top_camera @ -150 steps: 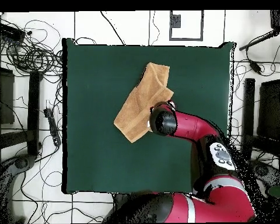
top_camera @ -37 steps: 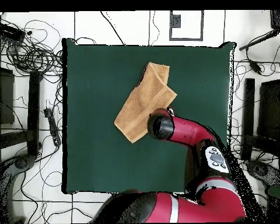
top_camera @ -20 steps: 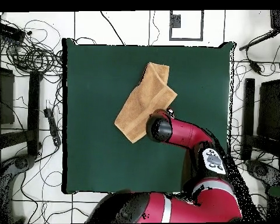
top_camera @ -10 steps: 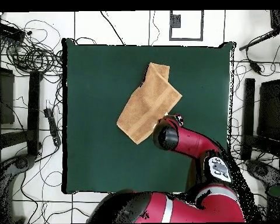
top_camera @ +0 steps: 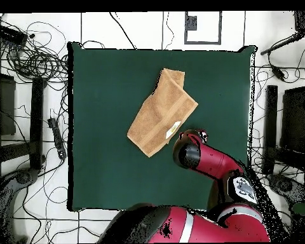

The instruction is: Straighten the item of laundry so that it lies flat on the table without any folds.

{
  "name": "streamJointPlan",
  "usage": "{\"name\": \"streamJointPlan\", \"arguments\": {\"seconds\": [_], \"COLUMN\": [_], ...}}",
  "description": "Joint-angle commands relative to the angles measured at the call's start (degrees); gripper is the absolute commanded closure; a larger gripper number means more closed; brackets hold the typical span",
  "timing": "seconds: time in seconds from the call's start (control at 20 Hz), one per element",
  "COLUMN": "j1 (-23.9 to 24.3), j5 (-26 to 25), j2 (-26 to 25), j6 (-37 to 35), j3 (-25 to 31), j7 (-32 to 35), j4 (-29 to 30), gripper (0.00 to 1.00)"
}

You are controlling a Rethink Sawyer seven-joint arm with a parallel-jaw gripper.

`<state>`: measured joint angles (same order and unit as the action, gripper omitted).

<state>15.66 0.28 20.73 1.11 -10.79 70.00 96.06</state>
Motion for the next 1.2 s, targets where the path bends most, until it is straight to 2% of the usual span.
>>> {"name": "streamJointPlan", "arguments": {"seconds": [0.05, 0.2, 0.5, 0.7, 0.95, 1.2], "j1": [2.0, 1.9, 5.0, 4.7, 4.1, 3.9], "j5": [3.1, 1.7, -1.5, -1.0, -0.1, -0.9], "j2": [-8.6, -6.6, 3.9, 9.5, 9.6, 8.4], "j6": [4.7, 4.8, 3.6, -1.3, -3.7, -2.6], "j3": [0.7, 1.9, 11.0, 13.9, 15.2, 16.1], "j7": [17.3, 17.1, 17.4, 15.5, 13.8, 12.9], "j4": [3.3, 4.3, 10.2, 11.3, 9.6, 8.2], "gripper": [0.0, 0.0, 0.0, 0.0, 0.0, 0.0]}}
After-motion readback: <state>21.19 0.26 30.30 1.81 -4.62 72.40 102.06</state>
